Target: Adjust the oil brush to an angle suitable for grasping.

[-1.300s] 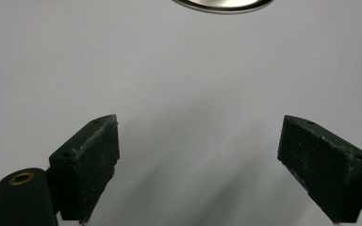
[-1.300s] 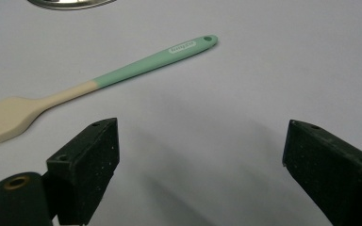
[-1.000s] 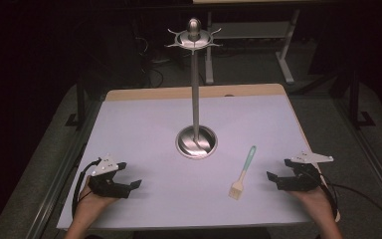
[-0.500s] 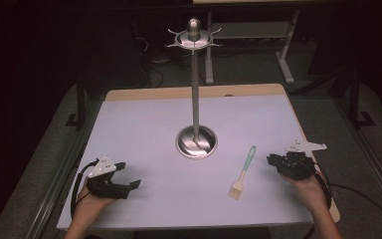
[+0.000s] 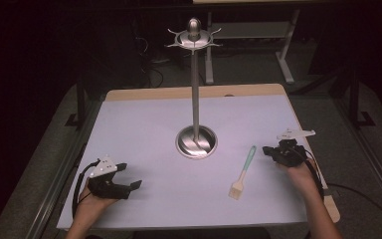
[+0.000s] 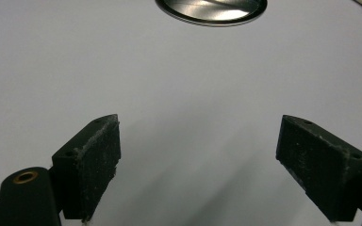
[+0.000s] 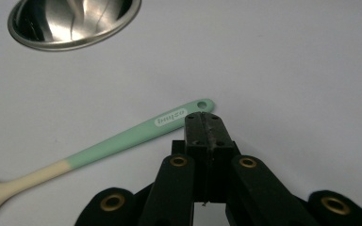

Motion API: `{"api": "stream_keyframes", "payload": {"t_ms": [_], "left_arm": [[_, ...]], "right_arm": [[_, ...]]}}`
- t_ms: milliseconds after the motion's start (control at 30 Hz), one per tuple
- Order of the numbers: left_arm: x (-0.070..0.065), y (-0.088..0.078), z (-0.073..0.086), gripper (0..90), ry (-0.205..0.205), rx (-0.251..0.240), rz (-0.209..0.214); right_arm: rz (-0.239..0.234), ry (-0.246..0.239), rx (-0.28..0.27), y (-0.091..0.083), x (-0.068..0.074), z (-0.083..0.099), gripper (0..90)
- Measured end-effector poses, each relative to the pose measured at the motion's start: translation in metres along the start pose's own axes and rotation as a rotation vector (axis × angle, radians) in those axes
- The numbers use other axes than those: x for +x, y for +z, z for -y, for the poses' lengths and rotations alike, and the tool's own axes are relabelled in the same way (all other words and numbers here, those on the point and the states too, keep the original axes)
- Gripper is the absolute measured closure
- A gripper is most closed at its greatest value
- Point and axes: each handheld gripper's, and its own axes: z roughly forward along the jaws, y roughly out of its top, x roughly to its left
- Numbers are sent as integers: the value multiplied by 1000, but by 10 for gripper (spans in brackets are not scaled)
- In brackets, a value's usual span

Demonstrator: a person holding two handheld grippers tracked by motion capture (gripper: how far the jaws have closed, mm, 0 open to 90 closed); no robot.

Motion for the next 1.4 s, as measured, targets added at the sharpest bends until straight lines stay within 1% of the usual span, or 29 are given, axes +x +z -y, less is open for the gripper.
{"api": "stream_keyframes", "payload": {"t_ms": [33,67,100,133,167,233,267,300,333,367,400,467,500,533,567,600,633,700,733,833,867,933,1000,1133,1200,1267,1367,1400], "left_arm": [[0,0,0,141,6,6,2],[-1,0,0,141,2,7,2],[-1,0,0,141,2,11,4],[-1,0,0,141,2,11,4],[-1,0,0,141,2,11,3],[-1,0,1,141,4,12,3],[-1,0,1,141,4,13,2],[-1,0,1,141,2,10,3],[-1,0,1,141,1,8,2],[-1,0,2,141,-4,3,2],[-1,-1,2,141,4,5,-3],[-1,-1,2,142,5,9,-3],[-1,-1,3,143,4,10,-4],[-2,-1,3,143,8,8,-6],[-2,-1,4,143,9,8,-6],[-2,-1,4,143,12,10,-7],[-2,-1,4,143,14,14,-8],[-2,-1,4,143,14,15,-7],[-2,0,4,143,7,16,-5],[-2,1,4,143,14,19,-4],[-3,1,4,143,20,22,-1],[-3,2,3,143,22,21,1],[-4,3,3,143,23,25,1],[-4,3,4,142,25,27,4],[-4,3,4,143,26,26,5],[-4,2,4,142,26,26,6],[-5,3,3,143,25,28,10],[-5,3,3,143,30,31,11]], "right_arm": [[1,-2,6,4,-1,-1,900],[-5,-2,11,8,-2,-1,900],[-24,15,14,15,-4,-3,900],[-24,15,14,15,-4,-3,900],[-27,10,17,20,-5,-6,900],[-27,19,27,22,-4,-7,900],[-27,10,26,27,-5,-9,900],[-27,10,26,27,-5,-9,900],[-26,18,34,28,-5,-9,900],[-28,16,28,30,-5,-8,900],[-24,9,26,32,-5,-7,900],[-27,5,29,33,-4,-7,900],[-22,-14,33,34,-3,-6,900],[-22,-10,40,35,-2,-6,900],[-20,-24,39,36,-2,-5,900],[-12,-27,42,37,-1,-5,900],[-14,-14,40,37,0,-5,900],[-17,-16,39,37,-1,-5,900],[-22,-15,34,38,-1,-5,900],[-33,-19,24,39,0,-5,900],[-41,-29,19,41,2,-6,900],[-45,-28,20,41,4,-7,900],[-54,-28,23,43,9,-8,900],[-68,-20,14,44,9,-9,900],[-76,-31,9,45,11,-9,900],[-82,-29,11,46,12,-10,900],[-93,-39,8,47,16,-10,900],[-97,-45,6,48,16,-10,900]]}}
